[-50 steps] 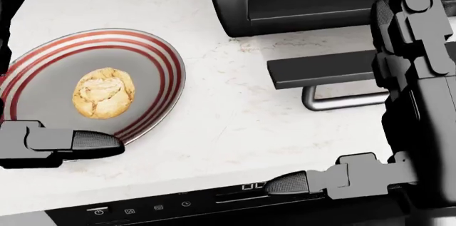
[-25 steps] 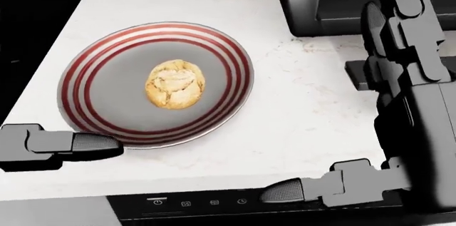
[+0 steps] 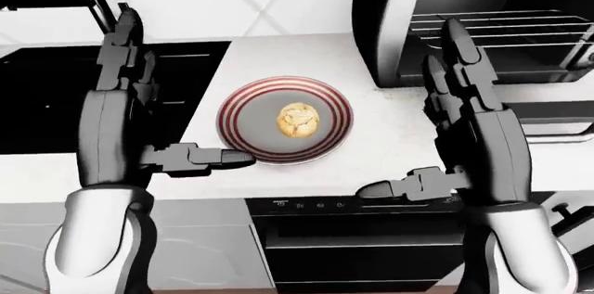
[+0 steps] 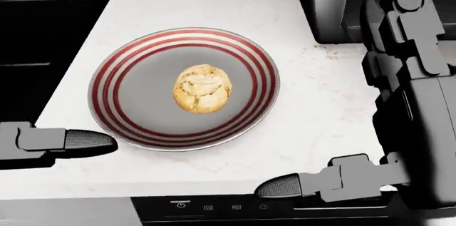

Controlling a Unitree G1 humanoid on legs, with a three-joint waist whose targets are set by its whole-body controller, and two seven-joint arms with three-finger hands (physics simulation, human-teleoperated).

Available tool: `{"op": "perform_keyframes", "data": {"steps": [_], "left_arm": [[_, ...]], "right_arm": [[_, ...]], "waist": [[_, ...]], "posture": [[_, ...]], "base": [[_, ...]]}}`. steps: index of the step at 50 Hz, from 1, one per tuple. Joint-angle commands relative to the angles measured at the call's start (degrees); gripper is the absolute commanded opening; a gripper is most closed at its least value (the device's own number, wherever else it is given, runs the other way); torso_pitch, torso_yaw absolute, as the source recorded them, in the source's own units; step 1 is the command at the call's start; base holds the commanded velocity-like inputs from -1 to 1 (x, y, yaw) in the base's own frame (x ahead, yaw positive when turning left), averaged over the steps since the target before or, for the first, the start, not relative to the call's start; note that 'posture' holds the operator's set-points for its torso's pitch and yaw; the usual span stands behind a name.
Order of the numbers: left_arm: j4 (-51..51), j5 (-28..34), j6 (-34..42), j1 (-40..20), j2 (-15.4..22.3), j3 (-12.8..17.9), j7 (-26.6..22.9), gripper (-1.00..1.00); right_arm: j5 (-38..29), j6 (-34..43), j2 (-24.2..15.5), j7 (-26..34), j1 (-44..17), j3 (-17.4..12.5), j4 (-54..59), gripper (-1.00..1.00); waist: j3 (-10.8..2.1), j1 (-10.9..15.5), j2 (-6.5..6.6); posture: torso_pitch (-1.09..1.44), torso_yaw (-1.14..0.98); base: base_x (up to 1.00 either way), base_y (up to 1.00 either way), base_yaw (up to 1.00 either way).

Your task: Place the scone on the rack of the toaster oven.

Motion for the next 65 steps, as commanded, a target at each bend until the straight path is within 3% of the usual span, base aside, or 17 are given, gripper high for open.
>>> {"op": "perform_keyframes", "data": {"steps": [1,2,5,10,11,14,15,21,34,37,44,49,57,65], "left_arm": [[-0.6,-0.3,-1.4,-1.0,0.2,-0.1,-0.1,1.00],[-0.6,-0.4,-1.4,-1.0,0.3,0.1,-0.2,1.00],[-0.6,-0.7,-1.6,-0.8,0.4,0.4,-0.1,1.00],[-0.6,-0.9,-1.7,-0.7,0.5,0.3,0.2,1.00],[-0.6,-0.9,-1.8,-0.6,0.5,0.3,0.2,1.00],[-0.6,-1.0,-1.8,-0.7,0.6,0.3,0.3,1.00],[-0.6,-1.1,-1.7,-0.7,0.5,0.4,0.3,1.00],[-0.6,-1.2,-2.0,-0.5,0.8,0.6,0.4,1.00],[-0.6,-2.1,-2.6,0.3,1.0,1.1,0.8,1.00],[-0.6,-2.1,-2.6,0.4,1.1,0.9,1.0,1.00],[-0.6,-1.9,-2.5,0.3,0.8,0.6,1.0,1.00],[-0.6,-1.7,-2.6,0.3,0.4,0.6,0.8,1.00],[-0.3,-1.4,-2.4,-0.3,0.3,0.6,0.6,1.00],[-0.5,-2.0,-2.1,-0.3,0.1,1.1,1.0,1.00]], "right_arm": [[-0.5,-0.8,-0.2,-0.4,-1.0,0.5,-0.9,1.00],[-0.6,-0.8,-0.1,-0.3,-1.0,0.7,-0.9,1.00],[-0.8,-1.5,0.4,0.1,-0.5,0.4,-0.9,1.00],[-0.3,-1.5,0.2,-0.6,-0.1,0.5,-0.9,1.00],[-0.1,-1.2,0.2,-0.7,0.0,0.5,-0.9,1.00],[1.0,-1.0,-0.2,-1.7,-0.1,0.4,-0.9,1.00],[1.3,-1.6,-0.2,-1.6,-0.1,0.3,-0.9,1.00],[-0.7,-2.3,0.5,-0.2,0.4,0.8,-0.9,1.00],[-3.7,-3.2,2.6,2.2,0.8,1.8,-0.9,1.00],[-5.4,-1.5,0.7,1.9,0.1,4.2,-0.9,1.00],[-13.1,7.7,-3.0,4.5,-7.2,8.4,-0.9,1.00],[-15.9,13.5,-9.1,4.5,-13.3,11.2,2.4,1.00],[-19.2,14.8,-10.1,6.2,-22.0,10.9,12.8,1.00],[-22.0,14.4,-9.4,8.8,-34.5,8.9,25.9,1.00]], "waist": [[-0.28,0.0,-0.93],[0.02,-0.5,0.35],[-0.33,-0.1,-0.15],[0.05,-0.4,1.52],[-0.78,-0.8,1.56],[-2.22,-1.8,4.49],[-0.97,-1.6,2.95],[-1.75,-1.5,2.36],[-1.64,-1.5,2.74],[-1.57,-1.5,2.82],[-1.53,-1.5,2.92],[-1.53,-1.4,2.78],[-1.72,-1.0,2.53],[-1.90,-0.7,2.46]], "posture": [[0.00,0.00],[0.00,0.00],[0.00,0.00],[0.00,0.00],[0.00,0.00],[0.00,0.00],[0.00,0.00],[0.00,0.00],[0.00,0.00],[0.00,0.00],[0.00,0.00],[0.00,0.00],[0.00,0.00],[0.00,0.00]], "base": [[0.34,0.00,0.00],[0.34,0.00,0.00],[0.34,0.00,0.00],[0.25,0.00,0.00],[0.00,0.00,0.00],[0.00,0.00,0.00],[0.00,0.00,0.00],[0.00,0.00,0.00],[0.00,0.00,0.00],[0.00,0.00,0.00],[0.00,0.00,0.00],[0.00,0.00,0.00],[0.00,0.00,0.00],[0.00,0.00,0.00]]}}
